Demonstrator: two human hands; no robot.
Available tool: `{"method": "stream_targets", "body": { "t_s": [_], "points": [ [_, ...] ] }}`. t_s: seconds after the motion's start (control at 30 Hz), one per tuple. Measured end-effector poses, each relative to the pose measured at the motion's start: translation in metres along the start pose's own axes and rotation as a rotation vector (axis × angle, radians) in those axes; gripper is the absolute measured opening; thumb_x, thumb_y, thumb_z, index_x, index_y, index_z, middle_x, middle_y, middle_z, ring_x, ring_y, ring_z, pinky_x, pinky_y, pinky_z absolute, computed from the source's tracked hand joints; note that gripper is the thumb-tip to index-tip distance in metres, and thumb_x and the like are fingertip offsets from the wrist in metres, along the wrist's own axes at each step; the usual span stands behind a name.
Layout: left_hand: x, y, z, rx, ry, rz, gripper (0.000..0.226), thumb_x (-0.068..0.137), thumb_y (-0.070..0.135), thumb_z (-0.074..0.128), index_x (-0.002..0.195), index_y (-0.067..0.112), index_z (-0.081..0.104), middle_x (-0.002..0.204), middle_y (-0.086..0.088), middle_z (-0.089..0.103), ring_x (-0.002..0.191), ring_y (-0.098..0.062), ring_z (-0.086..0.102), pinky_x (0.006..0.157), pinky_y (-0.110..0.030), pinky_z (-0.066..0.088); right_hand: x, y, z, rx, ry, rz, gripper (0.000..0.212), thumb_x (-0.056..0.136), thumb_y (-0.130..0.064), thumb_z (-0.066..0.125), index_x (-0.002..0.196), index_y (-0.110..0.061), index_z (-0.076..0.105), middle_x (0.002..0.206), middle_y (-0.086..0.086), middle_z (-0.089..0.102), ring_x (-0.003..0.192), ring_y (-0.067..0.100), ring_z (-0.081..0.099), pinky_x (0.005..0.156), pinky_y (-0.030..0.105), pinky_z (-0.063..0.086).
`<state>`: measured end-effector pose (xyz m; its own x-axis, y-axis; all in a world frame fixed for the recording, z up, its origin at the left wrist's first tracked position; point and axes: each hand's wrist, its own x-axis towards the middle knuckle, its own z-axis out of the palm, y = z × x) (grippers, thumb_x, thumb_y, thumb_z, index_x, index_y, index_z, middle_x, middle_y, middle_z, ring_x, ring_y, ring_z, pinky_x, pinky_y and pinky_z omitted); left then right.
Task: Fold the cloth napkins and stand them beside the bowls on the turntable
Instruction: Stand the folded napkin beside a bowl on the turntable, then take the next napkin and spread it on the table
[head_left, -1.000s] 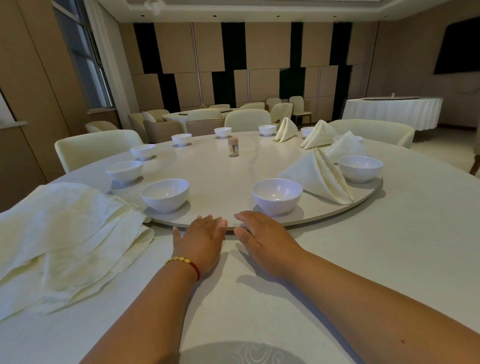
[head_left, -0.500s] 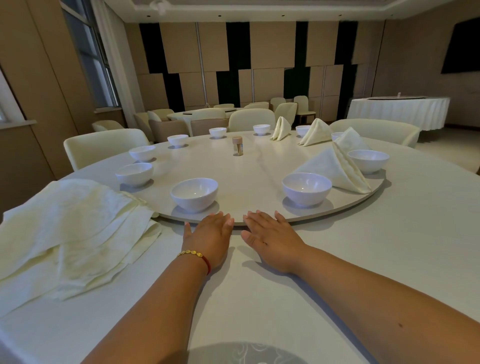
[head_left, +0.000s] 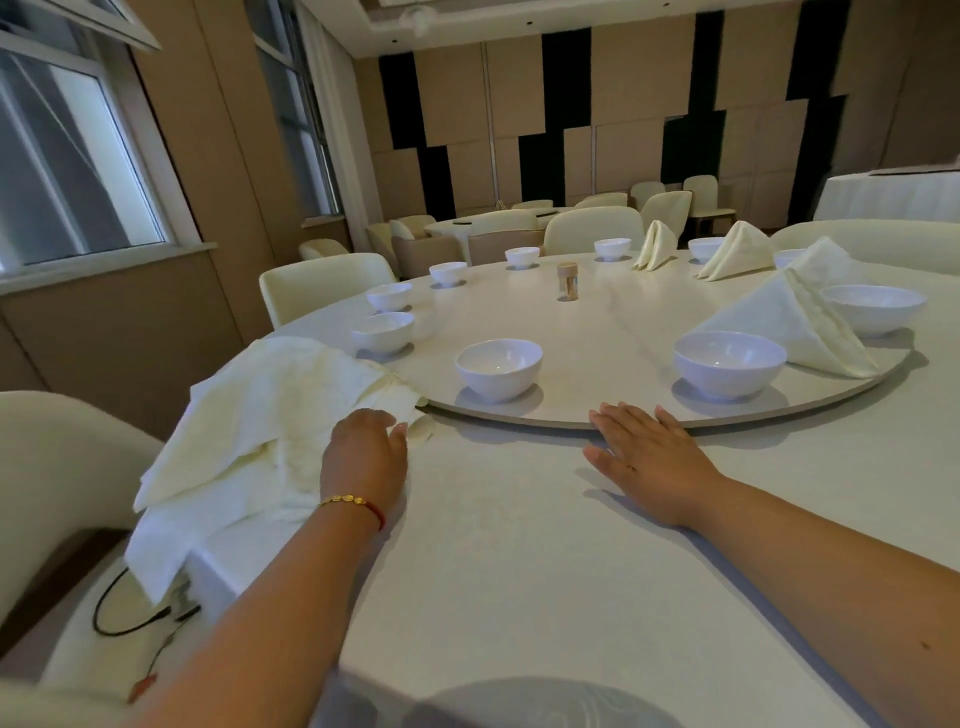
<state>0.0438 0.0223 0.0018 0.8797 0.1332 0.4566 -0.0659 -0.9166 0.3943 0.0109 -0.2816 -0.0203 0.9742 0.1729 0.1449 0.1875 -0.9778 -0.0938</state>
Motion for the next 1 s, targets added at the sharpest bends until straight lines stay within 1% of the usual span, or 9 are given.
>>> {"method": "stream_targets", "body": {
  "t_s": [0.07,0.1,0.23,0.33,0.47,0.67,0.8,0.9,1.0],
  "points": [
    [0.002,-0.028,-0.013,0.04,0.104,-0.099,0.034,0.098,0.032,0.046,0.117,0.01,0.064,0.125,-0.011,0.057,0.117,-0.03,0.048,0.097,-0.039,0.041,0.001,-0.001,0.0,-0.018,0.022,0.004,0.093,0.077,-0.075,-0.015,0.154,-0.026,0.004,0.162,-0.008,0.001,0.148,0.009,-0.002,0.118,0.035,-0.005],
    [0.003,-0.041,-0.019,0.073,0.152,-0.145,0.036,0.098,0.034,0.045,0.118,0.01,0.063,0.125,-0.013,0.055,0.119,-0.032,0.045,0.097,-0.042,0.04,0.001,-0.001,0.0,-0.016,0.029,0.01,0.09,0.079,-0.073,-0.012,0.154,-0.026,0.006,0.162,-0.008,0.003,0.148,0.009,-0.001,0.118,0.034,-0.004],
    [0.012,-0.077,-0.029,0.109,0.13,-0.288,0.042,0.096,0.039,0.047,0.129,0.013,0.05,0.132,-0.017,0.045,0.121,-0.037,0.043,0.097,-0.047,0.041,0.002,-0.001,0.002,-0.006,0.056,0.022,0.127,0.049,-0.085,-0.034,0.153,-0.029,0.013,0.161,-0.009,0.011,0.147,0.009,0.005,0.118,0.034,-0.001],
    [0.023,-0.09,-0.027,0.013,0.024,-0.313,0.05,0.094,0.039,0.053,0.136,0.015,0.041,0.136,-0.016,0.04,0.115,-0.038,0.052,0.093,-0.048,0.046,0.003,0.0,0.003,-0.008,0.07,0.027,0.126,0.049,-0.085,-0.033,0.153,-0.029,0.014,0.16,-0.01,0.011,0.147,0.009,0.006,0.118,0.033,0.0],
    [0.04,-0.098,-0.024,-0.026,-0.046,-0.347,0.051,0.092,0.04,0.055,0.137,0.019,0.041,0.136,-0.011,0.044,0.114,-0.034,0.055,0.089,-0.045,0.048,0.005,0.004,0.006,-0.036,0.083,0.022,0.12,0.055,-0.085,-0.03,0.153,-0.031,0.014,0.16,-0.011,0.012,0.147,0.007,0.007,0.118,0.032,0.001],
    [0.057,-0.11,-0.018,0.025,-0.009,-0.414,0.046,0.089,0.039,0.061,0.127,0.017,0.05,0.125,-0.009,0.054,0.107,-0.032,0.058,0.08,-0.041,0.048,0.005,0.007,0.008,-0.048,0.089,0.022,0.115,0.059,-0.084,-0.027,0.152,-0.032,0.016,0.159,-0.013,0.013,0.146,0.005,0.007,0.118,0.03,0.001],
    [0.068,-0.117,-0.013,0.1,-0.047,-0.464,0.037,0.086,0.044,0.064,0.102,0.01,0.06,0.09,-0.009,0.061,0.082,-0.03,0.057,0.066,-0.036,0.045,0.004,0.005,0.006,-0.038,0.102,0.026,0.102,0.069,-0.081,-0.012,0.151,-0.031,0.019,0.159,-0.012,0.017,0.146,0.006,0.011,0.118,0.03,0.003],
    [0.075,-0.12,-0.012,0.071,-0.061,-0.529,0.036,0.086,0.042,0.066,0.094,0.007,0.063,0.082,-0.011,0.06,0.076,-0.03,0.054,0.067,-0.036,0.043,0.003,0.004,0.005,-0.032,0.101,0.029,0.094,0.073,-0.075,-0.008,0.151,-0.031,0.02,0.159,-0.011,0.017,0.146,0.006,0.011,0.117,0.03,0.003],
    [0.078,-0.118,-0.011,0.039,-0.065,-0.564,0.029,0.088,0.035,0.065,0.088,0.007,0.057,0.084,-0.012,0.057,0.082,-0.032,0.054,0.071,-0.037,0.041,0.004,0.006,0.006,-0.023,0.097,0.025,0.105,0.067,-0.083,-0.017,0.151,-0.031,0.019,0.158,-0.012,0.017,0.146,0.007,0.012,0.117,0.029,0.003]
  ]
}}
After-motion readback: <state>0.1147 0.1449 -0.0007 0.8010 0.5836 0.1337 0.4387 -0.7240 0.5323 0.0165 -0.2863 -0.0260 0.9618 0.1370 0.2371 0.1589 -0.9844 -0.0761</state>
